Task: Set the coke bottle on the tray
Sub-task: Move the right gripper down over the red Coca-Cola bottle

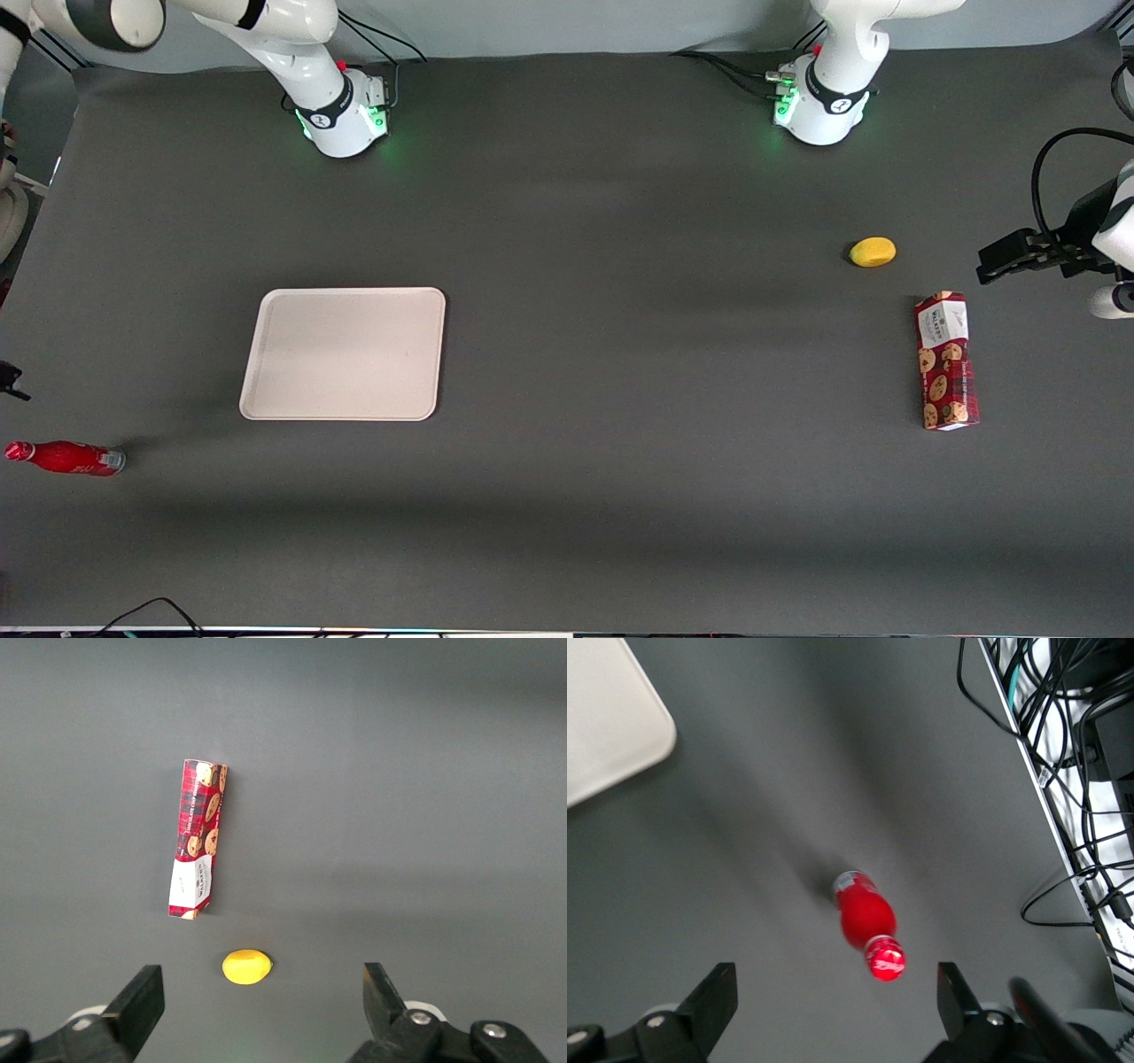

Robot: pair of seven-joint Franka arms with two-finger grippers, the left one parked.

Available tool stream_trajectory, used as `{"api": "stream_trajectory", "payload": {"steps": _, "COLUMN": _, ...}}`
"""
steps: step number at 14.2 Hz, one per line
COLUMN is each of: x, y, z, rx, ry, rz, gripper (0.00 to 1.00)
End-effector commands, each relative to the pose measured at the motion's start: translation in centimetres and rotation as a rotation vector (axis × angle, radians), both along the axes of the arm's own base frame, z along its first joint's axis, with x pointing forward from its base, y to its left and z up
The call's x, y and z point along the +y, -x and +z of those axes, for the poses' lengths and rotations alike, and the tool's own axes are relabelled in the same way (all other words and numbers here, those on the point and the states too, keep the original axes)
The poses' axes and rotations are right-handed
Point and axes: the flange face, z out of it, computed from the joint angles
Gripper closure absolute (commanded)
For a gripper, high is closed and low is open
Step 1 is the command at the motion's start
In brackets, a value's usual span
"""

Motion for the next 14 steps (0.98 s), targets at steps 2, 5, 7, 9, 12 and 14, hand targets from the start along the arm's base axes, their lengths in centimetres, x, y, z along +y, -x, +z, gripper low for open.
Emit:
{"api": "stream_trajectory", "payload": {"steps": 2, "x": -3.4, "y": -1.8, "z": -3.6, "rx": -0.070, "ry": -0.043, "rz": 0.045, "gripper": 0.00}}
{"api": "stream_trajectory", "payload": {"steps": 5, "x": -3.5, "y": -2.6, "z": -6.1, "rx": -0.068, "ry": -0.064, "rz": 0.047, "gripper": 0.00}}
{"api": "stream_trajectory", "payload": {"steps": 7, "x": -5.1, "y": -2.0, "z": -7.3, "rx": -0.072, "ry": -0.091, "rz": 0.017, "gripper": 0.00}}
{"api": "stream_trajectory", "payload": {"steps": 9, "x": -5.5, "y": -1.9, "z": -8.8, "rx": -0.058, "ry": -0.101, "rz": 0.020, "gripper": 0.01}}
{"api": "stream_trajectory", "payload": {"steps": 12, "x": -6.6, "y": -1.4, "z": -8.9, "rx": -0.058, "ry": -0.101, "rz": 0.003, "gripper": 0.05}}
{"api": "stream_trajectory", "payload": {"steps": 14, "x": -6.7, "y": -1.3, "z": -8.8, "rx": -0.061, "ry": -0.103, "rz": 0.003, "gripper": 0.13}}
